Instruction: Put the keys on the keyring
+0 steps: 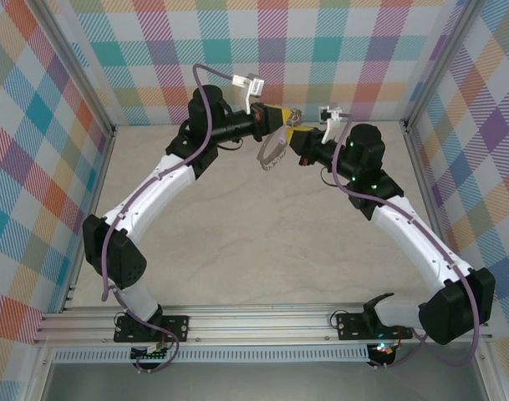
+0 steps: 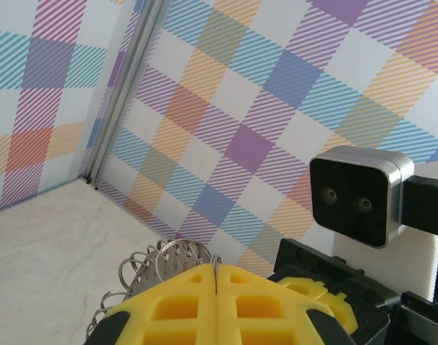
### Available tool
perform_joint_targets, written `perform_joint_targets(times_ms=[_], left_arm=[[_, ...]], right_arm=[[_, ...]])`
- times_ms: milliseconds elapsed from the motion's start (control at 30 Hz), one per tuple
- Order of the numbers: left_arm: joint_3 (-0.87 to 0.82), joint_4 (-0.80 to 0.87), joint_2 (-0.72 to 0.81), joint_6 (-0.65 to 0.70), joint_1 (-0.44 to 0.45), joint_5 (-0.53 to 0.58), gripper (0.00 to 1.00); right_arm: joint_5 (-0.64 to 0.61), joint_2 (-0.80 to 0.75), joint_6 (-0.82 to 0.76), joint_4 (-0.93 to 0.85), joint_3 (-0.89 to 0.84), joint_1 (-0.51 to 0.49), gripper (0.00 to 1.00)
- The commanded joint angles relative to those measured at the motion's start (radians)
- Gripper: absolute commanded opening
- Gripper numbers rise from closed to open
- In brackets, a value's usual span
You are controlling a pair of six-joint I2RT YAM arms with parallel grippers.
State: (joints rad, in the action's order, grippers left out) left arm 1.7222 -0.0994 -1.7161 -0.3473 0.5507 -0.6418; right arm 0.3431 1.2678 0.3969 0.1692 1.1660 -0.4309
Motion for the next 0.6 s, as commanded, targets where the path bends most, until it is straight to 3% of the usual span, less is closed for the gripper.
perform_joint_targets(times_ms=[0,567], left_arm=[[-0.012,-0.159,0.061,-0.033,0.004,0.027,0.00],[-0.072,-0.241,0.084,-0.072,0.006,0.025,0.00]], right_arm=[[0.082,-0.004,0.065,0.046,-0.035,0.020,0.00],[0.244,0.063,0.189,0.144,-0.010,0.060,0.00]])
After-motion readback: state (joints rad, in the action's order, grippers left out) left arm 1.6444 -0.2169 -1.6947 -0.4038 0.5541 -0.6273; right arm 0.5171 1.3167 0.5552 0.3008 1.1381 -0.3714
